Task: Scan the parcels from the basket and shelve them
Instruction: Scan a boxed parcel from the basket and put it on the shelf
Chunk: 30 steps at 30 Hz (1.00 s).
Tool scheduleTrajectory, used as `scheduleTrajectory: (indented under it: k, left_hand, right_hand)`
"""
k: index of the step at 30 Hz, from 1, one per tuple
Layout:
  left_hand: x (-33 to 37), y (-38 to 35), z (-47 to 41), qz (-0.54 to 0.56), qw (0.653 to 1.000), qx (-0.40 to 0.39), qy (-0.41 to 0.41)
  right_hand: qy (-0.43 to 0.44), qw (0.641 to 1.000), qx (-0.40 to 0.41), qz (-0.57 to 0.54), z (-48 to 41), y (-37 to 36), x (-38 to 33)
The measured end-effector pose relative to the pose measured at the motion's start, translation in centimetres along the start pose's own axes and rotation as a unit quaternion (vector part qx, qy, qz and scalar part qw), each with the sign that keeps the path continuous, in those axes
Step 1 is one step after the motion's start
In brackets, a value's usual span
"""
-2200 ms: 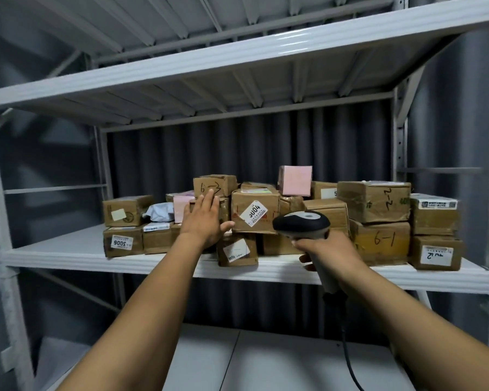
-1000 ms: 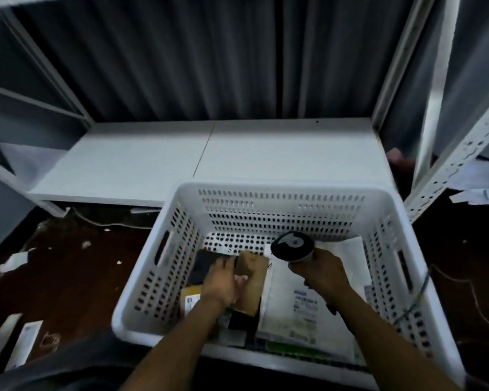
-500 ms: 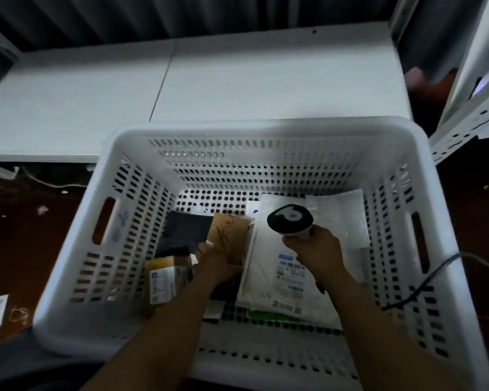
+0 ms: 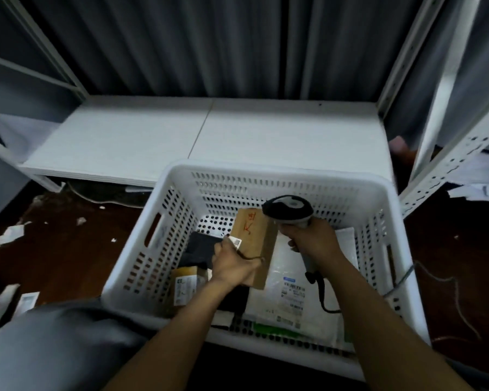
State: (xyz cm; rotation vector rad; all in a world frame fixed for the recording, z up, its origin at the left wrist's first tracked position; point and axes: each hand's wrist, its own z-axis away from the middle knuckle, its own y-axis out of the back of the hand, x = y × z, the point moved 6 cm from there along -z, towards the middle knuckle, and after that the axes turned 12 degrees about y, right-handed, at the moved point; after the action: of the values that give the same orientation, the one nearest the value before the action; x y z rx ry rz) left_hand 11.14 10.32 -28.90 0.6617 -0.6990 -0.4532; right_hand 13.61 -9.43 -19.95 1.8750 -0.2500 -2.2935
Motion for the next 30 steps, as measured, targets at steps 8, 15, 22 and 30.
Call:
scheduleTrajectory:
  k: [8,15,22,30]
  left_hand:
    - [5.4,7.1,9.0,0.175,0.976,0.017,-0.124]
    - [7.4,10.2,13.3,0.176,0.966,0.010,-0.188]
    - [7.1,12.0,13.7,0.380,0.897,-0.172,-0.148]
    - [6.4,14.8,12.4,0.304,0.945,-0.004,-0.119]
  right_hand:
    - [0.074,0.994,-0.078,-0.018,4.1,2.7,-7.8]
    - [0.061,0.942,-0.090,-0.319,5.8,2.5,-9.8]
    - [0.001,0.902,-0.073,-0.425,4.3,1.7,-9.4]
    - [0.075,0.939,-0.008,-0.337,2.1,3.1,-9.8]
